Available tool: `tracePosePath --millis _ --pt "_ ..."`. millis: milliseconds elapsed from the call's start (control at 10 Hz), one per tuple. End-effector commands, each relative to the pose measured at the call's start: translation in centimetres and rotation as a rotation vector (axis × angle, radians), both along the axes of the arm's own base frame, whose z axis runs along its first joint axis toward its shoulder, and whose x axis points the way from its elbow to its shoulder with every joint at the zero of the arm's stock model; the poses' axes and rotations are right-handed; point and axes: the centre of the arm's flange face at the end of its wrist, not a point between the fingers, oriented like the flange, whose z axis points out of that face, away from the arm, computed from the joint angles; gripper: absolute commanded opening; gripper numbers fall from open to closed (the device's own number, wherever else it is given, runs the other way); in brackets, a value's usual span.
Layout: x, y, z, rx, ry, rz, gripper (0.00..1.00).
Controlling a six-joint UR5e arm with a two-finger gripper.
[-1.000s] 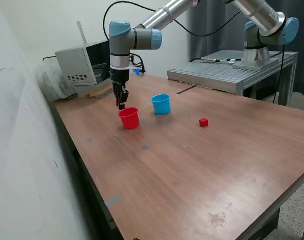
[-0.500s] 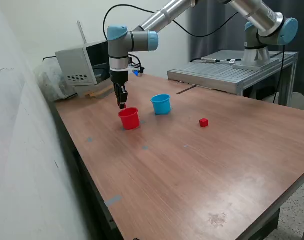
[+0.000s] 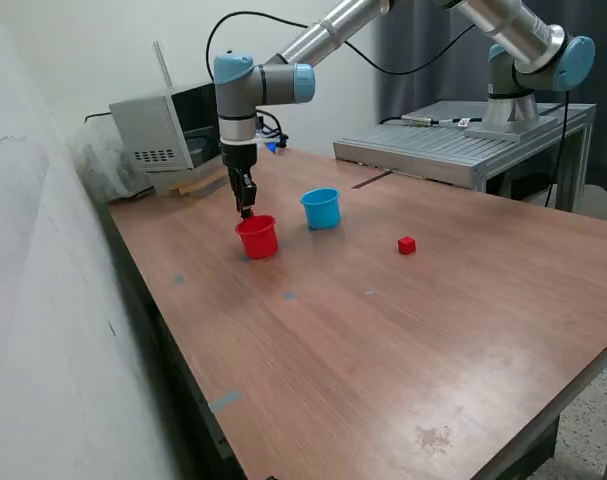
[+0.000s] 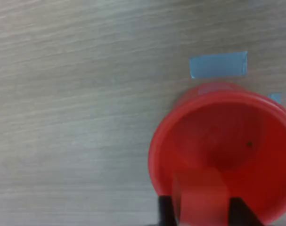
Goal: Place red objects in the red bin, and blue objects in the blue bin.
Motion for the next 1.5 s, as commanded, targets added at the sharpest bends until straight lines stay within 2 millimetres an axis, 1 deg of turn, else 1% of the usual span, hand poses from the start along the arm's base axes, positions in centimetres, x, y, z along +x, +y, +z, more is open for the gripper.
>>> tracePosePath --millis 0,200,300,400,500,600,700,800,900,1000,1100,1200,1300,1400 --pt "0.3 0.0 -0.4 -0.003 -0.024 0.016 1.0" --pt "0.4 -0.1 -0.3 -0.005 -0.03 0.018 1.0" --pt "0.9 -0.3 0.7 -0.004 -0.029 0.028 1.0" --pt "1.8 -1.3 2.2 -0.001 -0.04 0.068 1.0" --pt "3.1 -2.0 3.7 0.0 -0.041 0.085 1.0" --pt "5.0 -2.4 5.1 -0.002 -0.047 0.093 1.0" --pt "6.9 -2.9 6.0 -0.006 -0.058 0.095 1.0" --pt "9.7 -2.9 6.1 -0.017 -0.088 0.089 1.0" --pt "12.2 -3.4 6.5 -0.023 -0.106 0.088 1.0" --pt "14.6 -4.1 6.5 -0.031 -0.127 0.09 1.0" --pt "16.8 -5.2 6.2 -0.038 -0.149 0.099 1.0" --pt "18.3 -5.9 5.5 -0.044 -0.17 0.102 1.0" --pt "18.8 -6.2 5.1 -0.06 -0.176 0.101 1.0" --pt "18.9 -8.5 4.9 -0.102 -0.166 0.129 1.0"
